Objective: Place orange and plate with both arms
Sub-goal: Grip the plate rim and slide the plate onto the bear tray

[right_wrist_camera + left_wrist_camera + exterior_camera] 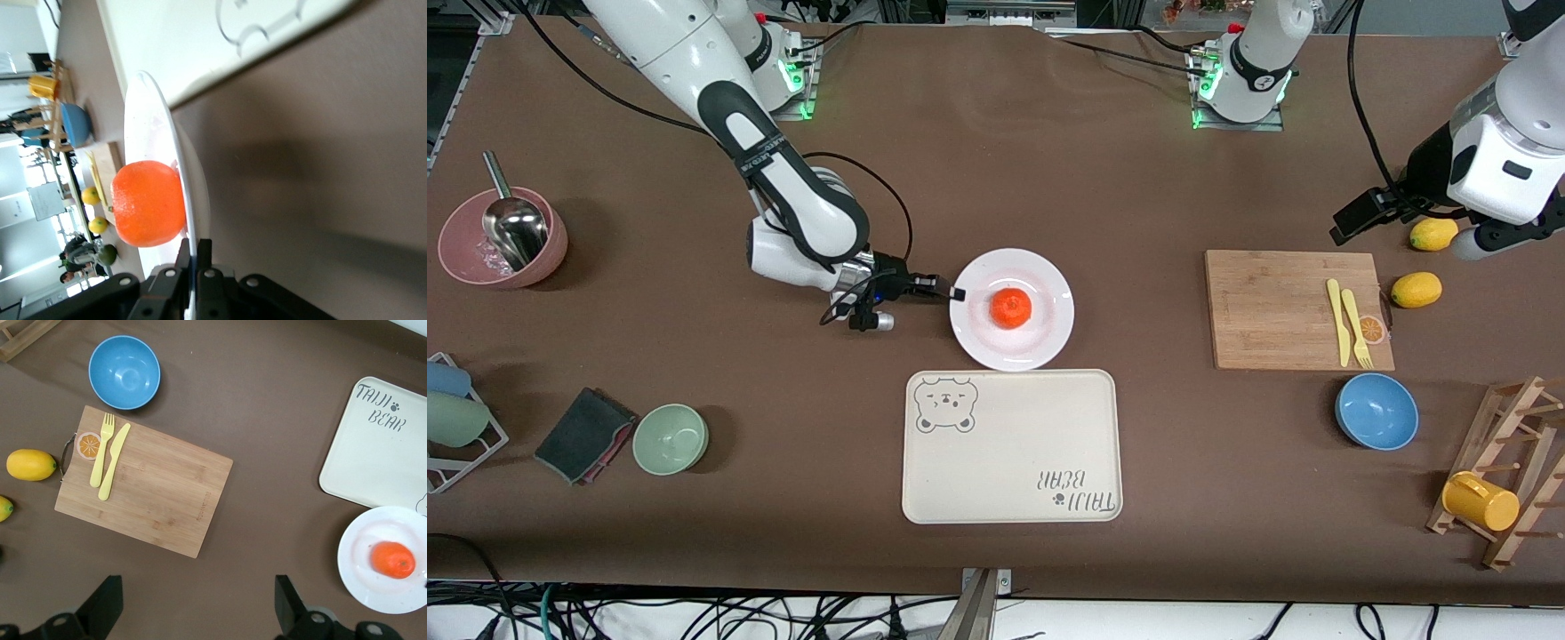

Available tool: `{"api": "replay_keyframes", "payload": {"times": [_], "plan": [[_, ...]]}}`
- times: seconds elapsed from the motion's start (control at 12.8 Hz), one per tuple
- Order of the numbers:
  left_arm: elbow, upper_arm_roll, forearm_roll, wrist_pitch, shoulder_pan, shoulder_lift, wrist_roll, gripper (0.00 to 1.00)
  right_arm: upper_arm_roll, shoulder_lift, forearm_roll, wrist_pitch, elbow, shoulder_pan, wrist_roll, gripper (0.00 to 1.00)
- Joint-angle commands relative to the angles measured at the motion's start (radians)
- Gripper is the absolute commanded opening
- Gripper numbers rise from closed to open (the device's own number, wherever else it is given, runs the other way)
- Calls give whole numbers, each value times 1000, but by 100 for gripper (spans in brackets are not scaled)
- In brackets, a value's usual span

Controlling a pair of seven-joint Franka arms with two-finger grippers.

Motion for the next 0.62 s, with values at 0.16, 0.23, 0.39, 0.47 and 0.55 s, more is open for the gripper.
{"api": "replay_keyframes", "payload": {"times": [0.16,0.23,0.39,0.47,0.55], "plan": [[29,-7,-22,-5,9,16,1,100,5,133,24,-18,256,-61,16,0],[29,-7,-22,-5,9,16,1,100,3,184,13,-13,345,-47,61,0],[28,-7,-22,-5,9,16,1,100,2,270,7,-10,474,-33,94,0],[29,-7,-22,-5,8,16,1,100,0,302,-1,-10,500,-31,93,0],[29,-7,-22,-5,8,16,1,100,0,354,-45,-2,534,-25,96,0]]}}
